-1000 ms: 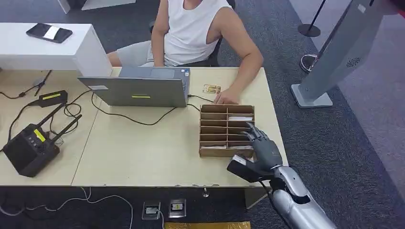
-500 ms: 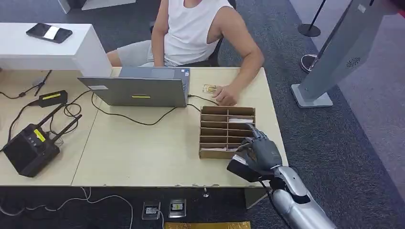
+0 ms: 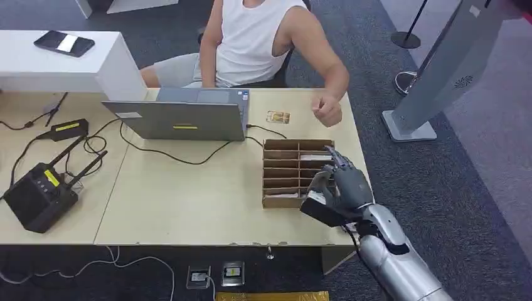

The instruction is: Pass the card to the sensor for recognition and then transmit it.

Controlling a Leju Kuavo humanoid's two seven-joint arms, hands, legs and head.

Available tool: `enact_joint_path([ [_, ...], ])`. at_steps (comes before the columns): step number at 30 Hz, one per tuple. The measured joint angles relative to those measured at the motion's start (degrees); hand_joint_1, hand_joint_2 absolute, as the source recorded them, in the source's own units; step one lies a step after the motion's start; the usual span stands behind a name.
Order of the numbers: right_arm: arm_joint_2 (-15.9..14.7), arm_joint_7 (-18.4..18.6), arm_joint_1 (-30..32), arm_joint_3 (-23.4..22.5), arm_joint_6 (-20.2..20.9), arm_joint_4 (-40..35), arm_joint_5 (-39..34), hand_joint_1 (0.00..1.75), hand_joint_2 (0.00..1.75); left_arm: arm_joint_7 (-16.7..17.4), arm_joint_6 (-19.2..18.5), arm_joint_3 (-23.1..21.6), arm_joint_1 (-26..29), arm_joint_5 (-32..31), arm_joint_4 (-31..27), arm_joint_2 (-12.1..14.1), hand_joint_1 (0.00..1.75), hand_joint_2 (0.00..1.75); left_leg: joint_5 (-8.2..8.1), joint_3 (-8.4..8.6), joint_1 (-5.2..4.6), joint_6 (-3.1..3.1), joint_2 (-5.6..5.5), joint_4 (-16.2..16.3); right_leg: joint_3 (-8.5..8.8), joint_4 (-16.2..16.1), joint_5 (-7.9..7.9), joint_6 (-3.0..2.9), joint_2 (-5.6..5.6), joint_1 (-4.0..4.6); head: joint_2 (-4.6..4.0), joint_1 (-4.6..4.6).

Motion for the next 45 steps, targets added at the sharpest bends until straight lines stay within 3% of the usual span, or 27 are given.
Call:
enact_joint_path([
  [8, 0.4, -1.7, -7.9, -4.6, 0.7, -1.4, -7.0, 1.75, 1.75, 0.0, 0.0, 0.0, -0.3, -0.1, 0.0, -0.1, 0.00, 1.75, 0.06, 0.01, -0.01, 0.01, 0.02, 0.0, 0.01, 0.0, 0.05, 0.00, 0.04, -0.01, 0.00, 0.00],
  [18, -0.3, -3.8, -22.8, -8.9, 3.6, -0.7, -14.7, 1.75, 1.75, 0.0, -0.9, 0.0, -0.6, -0.9, 0.0, -0.3, 0.00, 1.75, 0.07, -0.01, 0.00, 0.00, 0.04, 0.0, 0.01, 0.0, 0.07, 0.02, 0.05, -0.01, 0.00, 0.02],
  [24, 1.8, -8.2, -30.5, -7.2, 0.3, 10.0, -10.3, 1.75, 1.75, 0.9, -1.5, -0.1, -2.1, -2.1, 0.0, -0.8, 0.00, 1.75, 0.08, -0.04, 0.02, -0.01, -0.03, 0.0, 0.03, 0.0, 0.07, 0.02, -0.05, 0.02, 0.00, -0.02],
  [30, 4.1, -10.6, -32.8, -5.4, -3.0, 21.2, -8.9, 1.75, 1.75, 1.0, -1.6, -0.2, -2.6, -2.1, 0.0, -0.9, 0.00, 1.75, 0.08, -0.05, 0.02, -0.01, -0.10, 0.0, 0.03, 0.0, 0.06, 0.01, -0.14, 0.02, 0.00, 0.00],
  [36, 5.0, -10.9, -33.0, -4.7, -3.5, 27.7, -9.0, 1.75, 1.75, 1.0, -1.6, -0.2, -2.6, -2.2, 0.0, -1.0, 0.00, 1.75, 0.08, -0.05, 0.02, -0.01, -0.11, 0.0, 0.04, 0.0, 0.05, 0.01, -0.15, 0.01, 0.00, 0.02],
  [38, 5.1, -10.9, -33.0, -4.4, -3.6, 29.1, -9.0, 1.48, 1.75, 1.0, -1.6, -0.2, -2.6, -2.2, 0.0, -1.0, 0.00, 1.75, 0.08, -0.05, 0.02, -0.01, -0.11, 0.0, 0.03, 0.0, 0.06, 0.01, -0.14, 0.01, 0.00, 0.02],
  [39, 5.2, -10.9, -33.0, -4.2, -3.7, 29.8, -9.1, 0.00, 1.75, 1.0, -1.6, -0.2, -2.6, -2.2, 0.0, -1.0, 0.00, 1.75, 0.08, -0.04, 0.02, -0.01, -0.11, 0.0, 0.04, 0.0, 0.06, 0.01, -0.14, 0.01, 0.00, 0.00],
  [45, 5.3, -11.0, -32.5, -3.8, -6.3, 31.9, -10.9, 0.00, 1.75, 1.0, -1.2, -0.2, -2.2, -1.8, 0.0, -1.0, 0.00, 1.75, 0.08, -0.03, 0.02, -0.01, -0.10, 0.0, 0.01, 0.0, 0.06, 0.01, -0.11, 0.02, 0.00, 0.00],
])
